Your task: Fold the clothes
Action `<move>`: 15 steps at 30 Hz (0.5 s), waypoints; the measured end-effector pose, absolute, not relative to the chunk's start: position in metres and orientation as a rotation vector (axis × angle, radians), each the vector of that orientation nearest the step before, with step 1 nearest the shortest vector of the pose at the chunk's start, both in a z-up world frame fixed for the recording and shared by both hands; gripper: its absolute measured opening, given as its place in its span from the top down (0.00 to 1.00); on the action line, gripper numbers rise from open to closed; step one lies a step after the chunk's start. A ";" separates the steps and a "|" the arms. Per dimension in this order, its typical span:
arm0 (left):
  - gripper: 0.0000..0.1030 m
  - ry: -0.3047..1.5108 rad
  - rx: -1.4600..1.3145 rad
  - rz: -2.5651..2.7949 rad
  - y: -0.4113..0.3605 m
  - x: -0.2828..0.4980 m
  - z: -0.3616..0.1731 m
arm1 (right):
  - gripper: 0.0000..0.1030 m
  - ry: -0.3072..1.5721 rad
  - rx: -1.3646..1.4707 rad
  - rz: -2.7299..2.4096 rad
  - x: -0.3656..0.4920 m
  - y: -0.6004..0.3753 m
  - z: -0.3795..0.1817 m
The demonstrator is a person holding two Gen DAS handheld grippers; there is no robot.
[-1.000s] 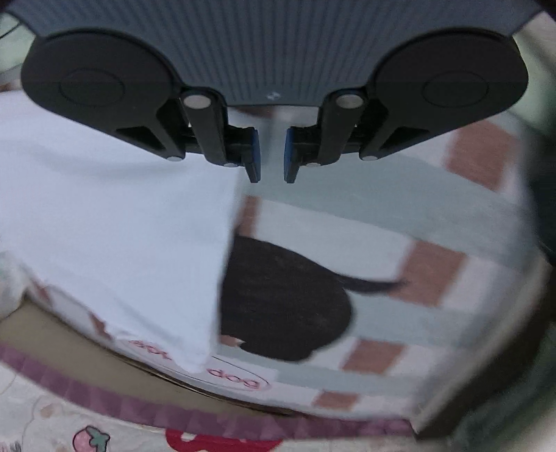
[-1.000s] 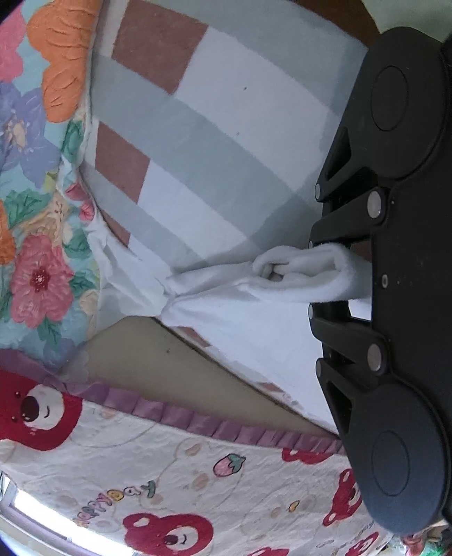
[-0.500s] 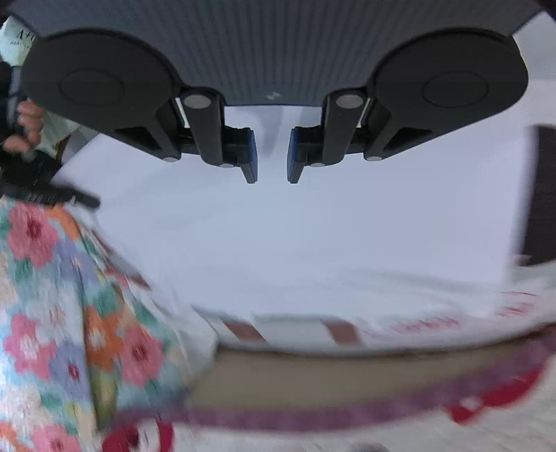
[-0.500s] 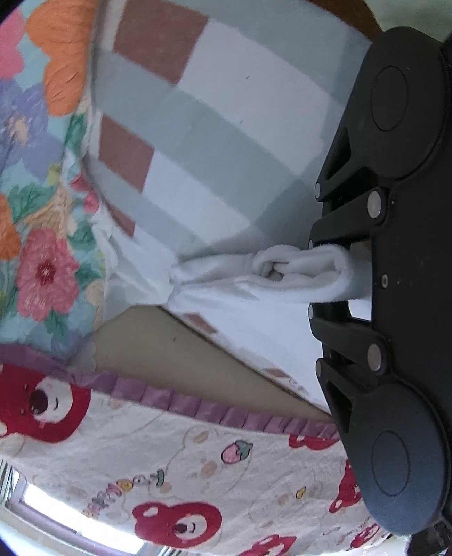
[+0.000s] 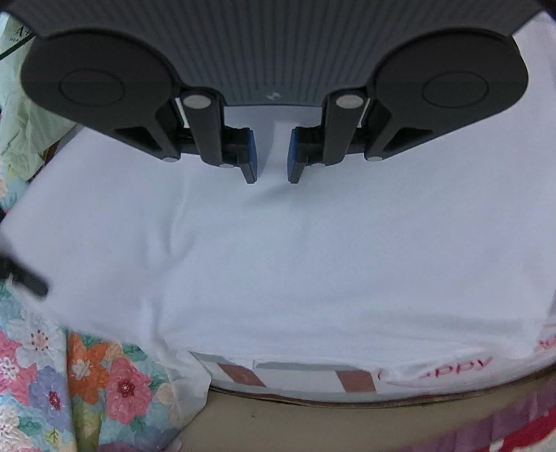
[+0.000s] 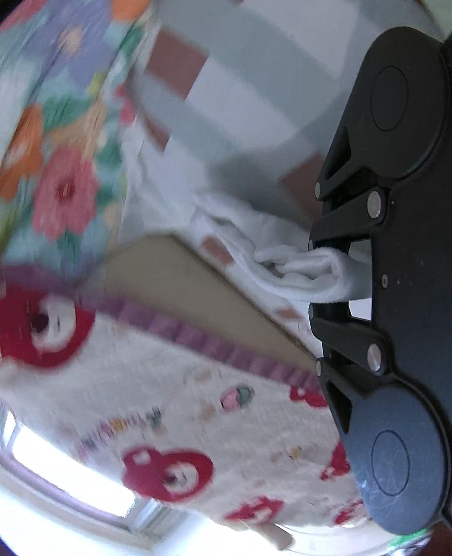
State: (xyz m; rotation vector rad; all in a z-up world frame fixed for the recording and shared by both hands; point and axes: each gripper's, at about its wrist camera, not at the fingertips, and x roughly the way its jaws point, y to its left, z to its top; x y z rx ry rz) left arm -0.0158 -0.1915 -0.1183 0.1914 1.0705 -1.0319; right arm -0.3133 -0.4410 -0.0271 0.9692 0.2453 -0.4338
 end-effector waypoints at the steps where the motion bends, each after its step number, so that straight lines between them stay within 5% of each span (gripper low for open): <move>1: 0.82 1.056 0.183 -1.034 -0.185 -0.015 -0.111 | 0.92 0.247 0.952 -0.409 -0.304 -0.437 -0.019; 9: 0.79 1.045 0.155 -1.032 -0.090 0.024 -0.072 | 0.92 0.337 0.825 -0.061 -0.186 -0.378 0.025; 15: 0.80 1.036 0.092 -0.926 -0.017 0.052 -0.099 | 0.92 0.441 0.844 0.177 -0.089 -0.306 -0.008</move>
